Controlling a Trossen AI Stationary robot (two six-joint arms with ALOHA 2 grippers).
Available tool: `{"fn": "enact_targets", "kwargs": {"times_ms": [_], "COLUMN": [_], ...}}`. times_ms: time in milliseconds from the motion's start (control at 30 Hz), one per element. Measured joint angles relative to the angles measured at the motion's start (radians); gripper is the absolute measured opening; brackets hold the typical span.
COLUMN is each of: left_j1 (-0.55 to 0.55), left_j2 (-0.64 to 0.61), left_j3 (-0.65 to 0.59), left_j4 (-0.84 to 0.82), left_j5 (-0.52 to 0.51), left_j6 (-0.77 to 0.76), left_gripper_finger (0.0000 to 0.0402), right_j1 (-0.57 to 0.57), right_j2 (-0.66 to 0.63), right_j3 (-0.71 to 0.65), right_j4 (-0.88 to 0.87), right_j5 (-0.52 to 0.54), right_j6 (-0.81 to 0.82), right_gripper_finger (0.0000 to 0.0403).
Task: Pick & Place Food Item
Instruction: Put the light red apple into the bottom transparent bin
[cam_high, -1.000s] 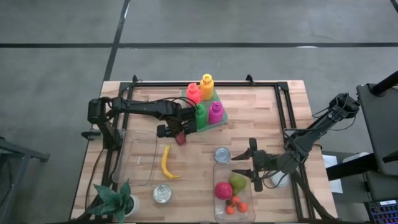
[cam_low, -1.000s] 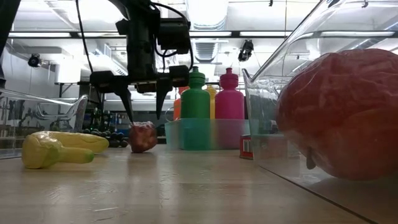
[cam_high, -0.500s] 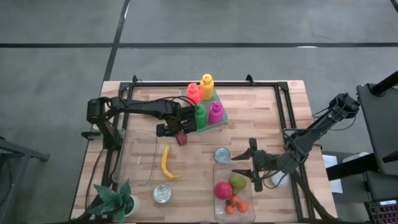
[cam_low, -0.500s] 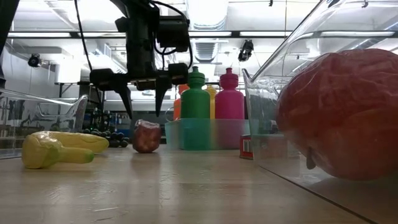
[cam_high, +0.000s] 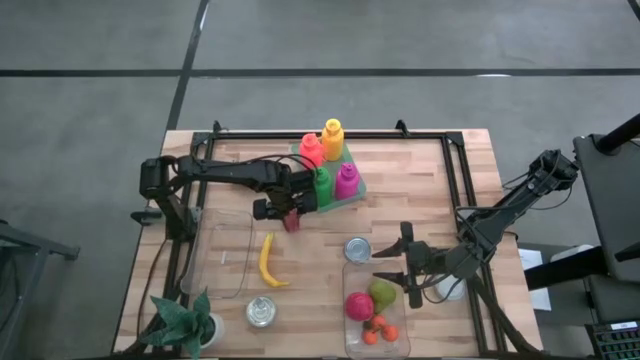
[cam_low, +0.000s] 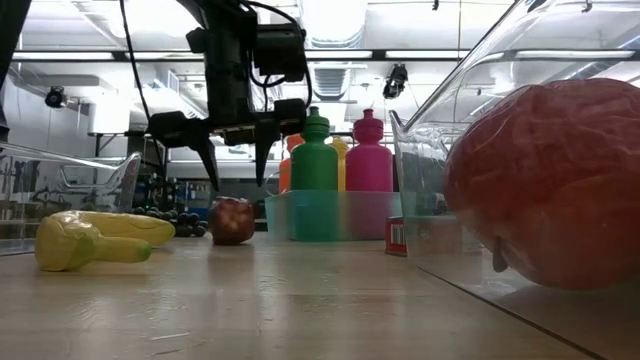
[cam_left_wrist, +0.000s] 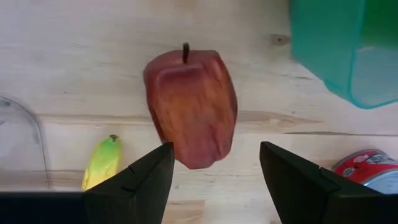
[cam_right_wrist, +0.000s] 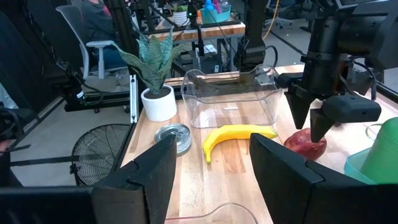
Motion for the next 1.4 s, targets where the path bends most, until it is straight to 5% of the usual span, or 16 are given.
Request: {"fn": "enact_targets", "kwargs": {"times_ms": [800, 1400], "left_j1": [0.000, 0.001], "left_j2": [0.001, 0.001], "left_j3": [-0.002, -0.002], "left_j4": [0.002, 0.004], "left_j5": [-0.011, -0.053], "left_j6": [0.018, -0.016], "left_gripper_finger": [0.0243, 0.0342], "right_j1": [0.000, -0.001], "right_j2": [0.000, 0.000], "right_j3": [0.000, 0.000], "right_j4": [0.000, 0.000], "right_j5": [0.000, 0.000], "right_j6": [0.000, 0.000], "right_gripper_finger": [0.0199, 0.0199]}}
